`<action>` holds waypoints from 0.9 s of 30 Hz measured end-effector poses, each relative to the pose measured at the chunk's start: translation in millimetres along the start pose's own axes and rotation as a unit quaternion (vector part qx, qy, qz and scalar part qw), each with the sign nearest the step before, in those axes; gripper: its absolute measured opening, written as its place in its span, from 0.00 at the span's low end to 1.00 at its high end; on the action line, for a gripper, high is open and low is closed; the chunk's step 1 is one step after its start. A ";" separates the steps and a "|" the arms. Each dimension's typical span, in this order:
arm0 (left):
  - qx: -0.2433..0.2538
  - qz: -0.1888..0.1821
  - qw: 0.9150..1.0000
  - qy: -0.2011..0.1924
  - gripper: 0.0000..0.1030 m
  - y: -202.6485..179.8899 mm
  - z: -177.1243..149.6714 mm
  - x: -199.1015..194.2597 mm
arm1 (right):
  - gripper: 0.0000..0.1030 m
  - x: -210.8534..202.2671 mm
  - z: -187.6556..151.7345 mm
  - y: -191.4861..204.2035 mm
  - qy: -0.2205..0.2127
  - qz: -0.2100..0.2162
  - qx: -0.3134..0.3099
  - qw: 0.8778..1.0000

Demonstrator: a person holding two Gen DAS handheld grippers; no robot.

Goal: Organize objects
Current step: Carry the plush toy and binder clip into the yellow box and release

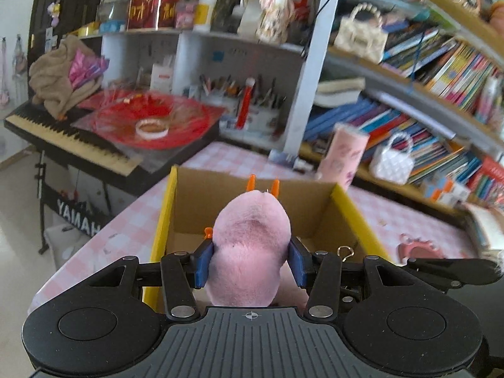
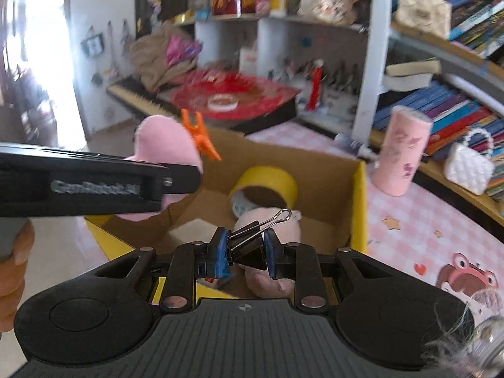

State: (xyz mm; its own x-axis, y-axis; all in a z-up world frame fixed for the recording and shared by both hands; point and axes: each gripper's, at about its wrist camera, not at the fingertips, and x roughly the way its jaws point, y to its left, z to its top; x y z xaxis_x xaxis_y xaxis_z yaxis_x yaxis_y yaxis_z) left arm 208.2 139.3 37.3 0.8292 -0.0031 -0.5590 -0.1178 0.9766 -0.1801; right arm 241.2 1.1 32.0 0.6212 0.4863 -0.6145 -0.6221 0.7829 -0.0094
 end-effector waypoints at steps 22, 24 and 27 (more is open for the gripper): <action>-0.016 -0.001 1.000 -0.001 0.66 -7.3 4.6 12.6 | 0.30 11.4 2.0 -13.4 0.018 0.034 0.018 0.999; -0.012 -0.009 1.000 -0.016 0.67 -9.5 6.5 -1.8 | 0.30 -0.2 2.9 -12.9 0.003 0.027 0.025 0.999; -0.007 -0.017 0.999 -0.034 0.69 -12.0 6.5 -22.3 | 0.31 -20.5 2.4 -10.7 -0.020 0.008 0.025 0.999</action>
State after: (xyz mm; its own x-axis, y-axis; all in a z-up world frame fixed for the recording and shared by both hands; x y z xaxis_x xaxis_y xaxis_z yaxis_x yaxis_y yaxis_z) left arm 194.6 129.1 57.1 0.8678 -0.0207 -0.4965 -0.0968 0.9729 -0.2098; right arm 236.3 -16.3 46.6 0.6299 0.5139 -0.5824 -0.6087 0.7923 0.0408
